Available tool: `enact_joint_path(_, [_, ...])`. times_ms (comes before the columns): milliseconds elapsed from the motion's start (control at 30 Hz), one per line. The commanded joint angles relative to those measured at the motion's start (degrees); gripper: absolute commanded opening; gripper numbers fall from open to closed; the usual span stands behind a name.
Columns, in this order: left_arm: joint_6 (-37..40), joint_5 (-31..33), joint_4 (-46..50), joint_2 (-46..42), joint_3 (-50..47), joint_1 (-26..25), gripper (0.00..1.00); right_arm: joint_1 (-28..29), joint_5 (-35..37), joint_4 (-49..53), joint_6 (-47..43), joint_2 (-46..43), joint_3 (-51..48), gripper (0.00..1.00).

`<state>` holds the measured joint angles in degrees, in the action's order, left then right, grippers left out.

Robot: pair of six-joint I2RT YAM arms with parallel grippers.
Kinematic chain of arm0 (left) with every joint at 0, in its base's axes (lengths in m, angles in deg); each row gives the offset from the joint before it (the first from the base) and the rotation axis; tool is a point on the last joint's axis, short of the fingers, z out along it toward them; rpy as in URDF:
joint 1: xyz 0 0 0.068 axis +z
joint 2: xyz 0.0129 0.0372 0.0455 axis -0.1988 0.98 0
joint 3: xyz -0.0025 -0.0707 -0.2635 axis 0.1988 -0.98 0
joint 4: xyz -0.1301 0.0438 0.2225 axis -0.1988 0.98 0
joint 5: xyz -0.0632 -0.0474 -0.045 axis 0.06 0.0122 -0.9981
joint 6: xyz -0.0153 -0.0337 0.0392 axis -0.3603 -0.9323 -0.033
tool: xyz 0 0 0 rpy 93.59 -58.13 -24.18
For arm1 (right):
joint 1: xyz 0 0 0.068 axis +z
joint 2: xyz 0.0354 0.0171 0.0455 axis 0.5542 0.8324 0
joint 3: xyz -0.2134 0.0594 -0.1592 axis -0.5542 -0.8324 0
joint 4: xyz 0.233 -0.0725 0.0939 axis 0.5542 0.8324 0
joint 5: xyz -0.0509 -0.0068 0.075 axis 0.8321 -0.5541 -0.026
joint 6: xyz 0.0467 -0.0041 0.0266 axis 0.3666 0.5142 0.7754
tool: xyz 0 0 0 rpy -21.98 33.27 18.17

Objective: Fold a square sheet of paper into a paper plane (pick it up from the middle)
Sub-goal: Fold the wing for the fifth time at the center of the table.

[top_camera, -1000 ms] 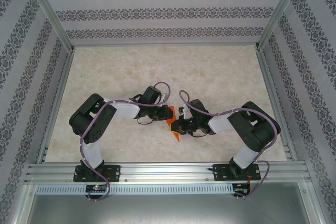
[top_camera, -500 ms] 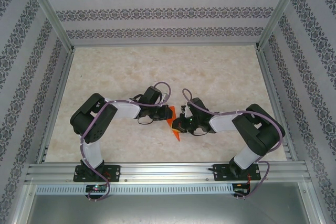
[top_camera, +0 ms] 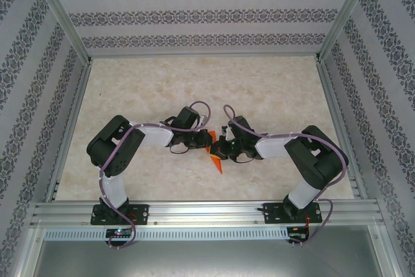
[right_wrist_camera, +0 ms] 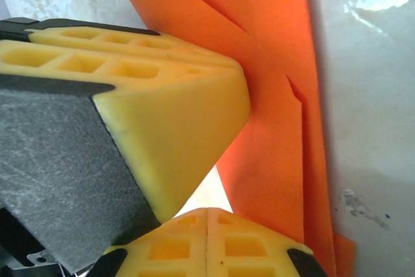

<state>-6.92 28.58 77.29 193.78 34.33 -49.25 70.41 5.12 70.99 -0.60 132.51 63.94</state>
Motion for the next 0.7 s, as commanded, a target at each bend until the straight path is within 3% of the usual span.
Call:
enact_joint_path(0, [0.85,5.0,4.19,2.69,-1.05,-0.63,0.16,2.37,7.96,3.53,-0.35,3.33,-0.93,0.05])
enact_joint_path(333, [1.2,7.04,5.14,2.65,-0.9,-0.66,0.15,2.67,9.5,8.78,-3.25,-3.16,-4.03,0.05])
enact_joint_path(667, [1.09,7.5,4.87,2.87,-1.17,-0.65,0.15,3.08,6.43,5.14,-1.24,-8.84,-10.01,0.07])
